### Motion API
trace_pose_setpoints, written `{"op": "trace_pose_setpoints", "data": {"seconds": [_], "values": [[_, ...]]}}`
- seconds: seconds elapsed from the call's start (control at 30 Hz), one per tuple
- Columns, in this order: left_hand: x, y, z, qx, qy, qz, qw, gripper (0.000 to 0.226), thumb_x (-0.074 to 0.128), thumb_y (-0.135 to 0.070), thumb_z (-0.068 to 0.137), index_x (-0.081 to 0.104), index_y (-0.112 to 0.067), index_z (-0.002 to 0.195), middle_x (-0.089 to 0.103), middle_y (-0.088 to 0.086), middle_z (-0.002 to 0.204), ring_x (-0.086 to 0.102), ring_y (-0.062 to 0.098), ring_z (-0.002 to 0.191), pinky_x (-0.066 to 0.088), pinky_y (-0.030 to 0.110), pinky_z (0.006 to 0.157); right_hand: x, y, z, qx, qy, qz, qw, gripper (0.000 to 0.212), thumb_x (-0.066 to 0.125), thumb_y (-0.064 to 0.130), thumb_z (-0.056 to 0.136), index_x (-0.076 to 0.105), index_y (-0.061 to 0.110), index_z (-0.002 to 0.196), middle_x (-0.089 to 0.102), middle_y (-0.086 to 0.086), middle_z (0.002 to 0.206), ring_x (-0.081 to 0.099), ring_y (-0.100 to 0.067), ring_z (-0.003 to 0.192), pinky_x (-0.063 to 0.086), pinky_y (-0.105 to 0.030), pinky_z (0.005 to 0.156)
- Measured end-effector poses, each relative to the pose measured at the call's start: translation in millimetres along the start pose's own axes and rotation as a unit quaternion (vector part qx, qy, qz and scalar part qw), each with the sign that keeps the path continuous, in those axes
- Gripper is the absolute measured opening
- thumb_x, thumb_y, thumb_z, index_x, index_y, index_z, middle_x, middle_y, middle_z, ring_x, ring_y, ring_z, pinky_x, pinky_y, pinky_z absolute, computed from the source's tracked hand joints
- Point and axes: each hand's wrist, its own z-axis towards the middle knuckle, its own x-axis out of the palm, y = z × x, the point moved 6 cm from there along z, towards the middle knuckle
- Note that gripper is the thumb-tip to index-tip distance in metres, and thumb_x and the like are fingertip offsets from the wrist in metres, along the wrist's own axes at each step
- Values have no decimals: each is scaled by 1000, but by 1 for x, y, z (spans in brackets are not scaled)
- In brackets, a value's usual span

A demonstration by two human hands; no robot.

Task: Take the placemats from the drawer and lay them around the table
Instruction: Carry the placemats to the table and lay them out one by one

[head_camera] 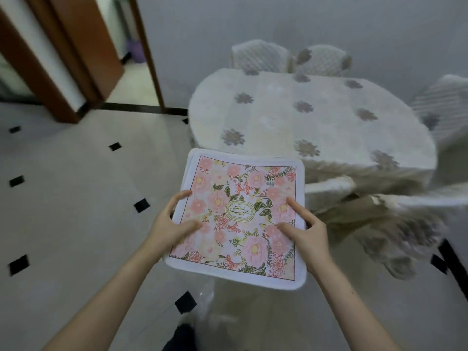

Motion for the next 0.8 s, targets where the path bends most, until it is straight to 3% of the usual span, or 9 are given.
{"op": "trace_pose_setpoints", "data": {"seconds": [0.17,0.33,0.47,0.7,0.8], "values": [[-60,14,42,0,-63,0,998,58,73,-4,79,51,-33,124,63,-9,108,69,5,78,54,20,56,74,8,60,11,58,-3,998,60,70,-7,79,63,30,126,67,6,117,73,-20,86,61,-37,68],[-130,28,113,7,-84,13,996,53,75,-12,78,53,-42,117,65,-6,108,70,13,81,58,27,63,156,15,122,-11,69,-33,997,48,70,-3,80,67,26,118,71,0,111,73,-20,84,61,-36,69],[-183,22,179,13,-72,18,997,53,77,-12,77,54,-42,114,67,-6,104,70,9,80,57,23,64,218,25,171,-31,61,-76,995,41,71,4,82,68,30,114,72,4,108,73,-17,85,61,-39,73],[-235,2,293,15,-26,52,998,54,77,-14,77,53,-44,114,64,-12,109,68,6,86,58,27,71,285,41,245,-20,37,-70,997,39,68,2,86,65,23,118,69,10,107,72,-9,80,57,-21,61],[-235,-2,346,17,-4,60,998,54,77,-15,76,52,-45,114,63,-14,113,66,3,88,58,26,72,293,43,287,-10,19,-80,997,39,69,5,85,66,27,117,69,5,113,73,-13,84,59,-27,64]]}}
